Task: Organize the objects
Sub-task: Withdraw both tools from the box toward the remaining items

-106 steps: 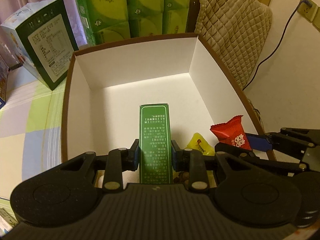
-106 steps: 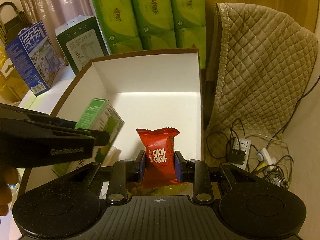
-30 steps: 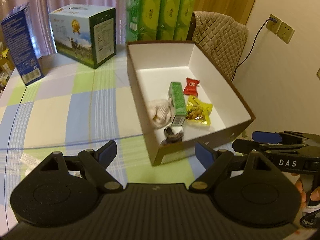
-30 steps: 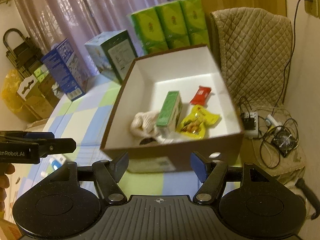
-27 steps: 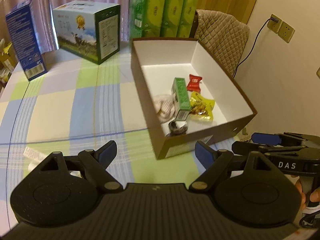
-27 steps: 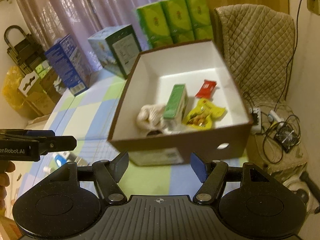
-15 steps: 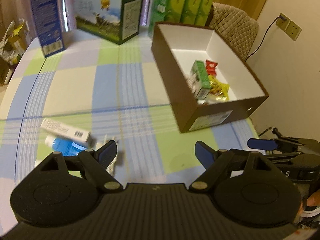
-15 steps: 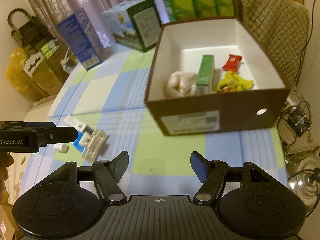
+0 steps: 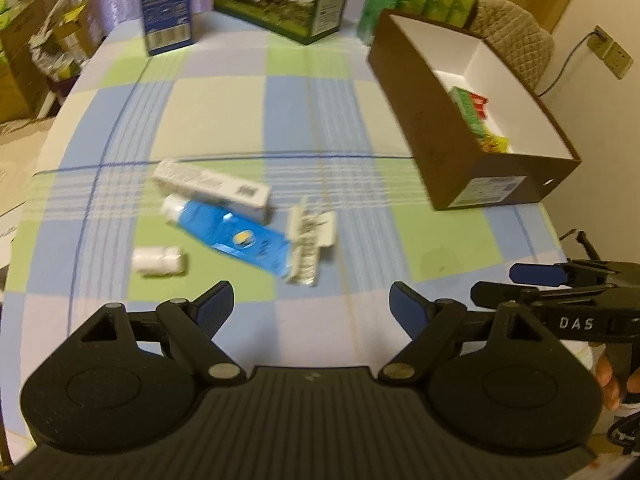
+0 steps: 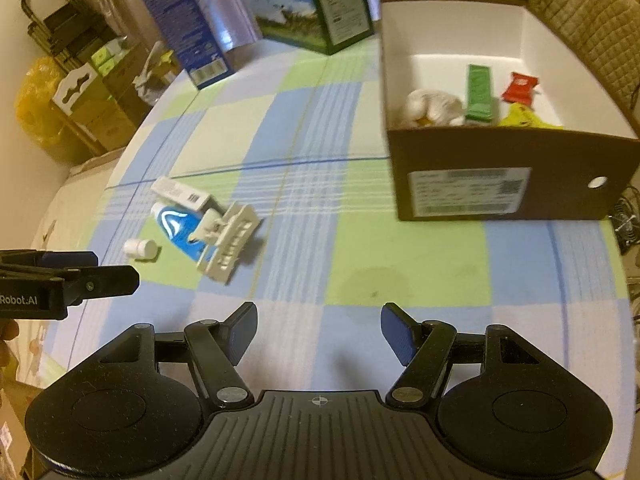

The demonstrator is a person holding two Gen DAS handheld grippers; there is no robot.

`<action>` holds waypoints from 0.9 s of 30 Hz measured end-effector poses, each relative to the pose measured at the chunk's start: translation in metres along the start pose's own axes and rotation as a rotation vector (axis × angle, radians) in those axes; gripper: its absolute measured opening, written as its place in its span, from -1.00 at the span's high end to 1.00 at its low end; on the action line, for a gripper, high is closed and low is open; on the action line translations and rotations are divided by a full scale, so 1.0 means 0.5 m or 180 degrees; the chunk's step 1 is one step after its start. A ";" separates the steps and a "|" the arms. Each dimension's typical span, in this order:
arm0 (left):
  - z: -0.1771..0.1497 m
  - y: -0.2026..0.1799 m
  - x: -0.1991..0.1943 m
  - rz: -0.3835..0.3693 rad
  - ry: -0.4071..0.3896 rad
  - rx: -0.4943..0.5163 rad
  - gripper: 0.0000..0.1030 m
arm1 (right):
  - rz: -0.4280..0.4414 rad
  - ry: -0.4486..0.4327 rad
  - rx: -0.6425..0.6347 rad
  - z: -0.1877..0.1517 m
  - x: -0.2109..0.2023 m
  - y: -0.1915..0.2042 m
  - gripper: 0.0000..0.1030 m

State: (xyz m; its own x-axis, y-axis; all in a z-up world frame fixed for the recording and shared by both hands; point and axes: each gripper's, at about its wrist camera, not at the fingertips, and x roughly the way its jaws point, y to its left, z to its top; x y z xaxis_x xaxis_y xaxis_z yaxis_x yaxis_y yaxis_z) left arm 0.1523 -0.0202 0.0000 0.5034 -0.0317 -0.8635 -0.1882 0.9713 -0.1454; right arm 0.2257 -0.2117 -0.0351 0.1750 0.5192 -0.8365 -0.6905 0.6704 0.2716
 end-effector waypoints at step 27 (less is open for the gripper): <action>-0.032 0.189 0.051 0.0476 0.0068 -0.0307 -0.57 | 0.0066 0.0102 -0.0235 0.019 0.129 0.137 -0.27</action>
State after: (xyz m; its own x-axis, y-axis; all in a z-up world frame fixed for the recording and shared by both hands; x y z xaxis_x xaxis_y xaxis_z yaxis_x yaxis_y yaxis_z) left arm 0.1336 0.0672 -0.0434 0.4458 0.1052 -0.8889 -0.3401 0.9385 -0.0595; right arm 0.1964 -0.1275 -0.0659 0.1384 0.5147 -0.8462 -0.7439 0.6181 0.2543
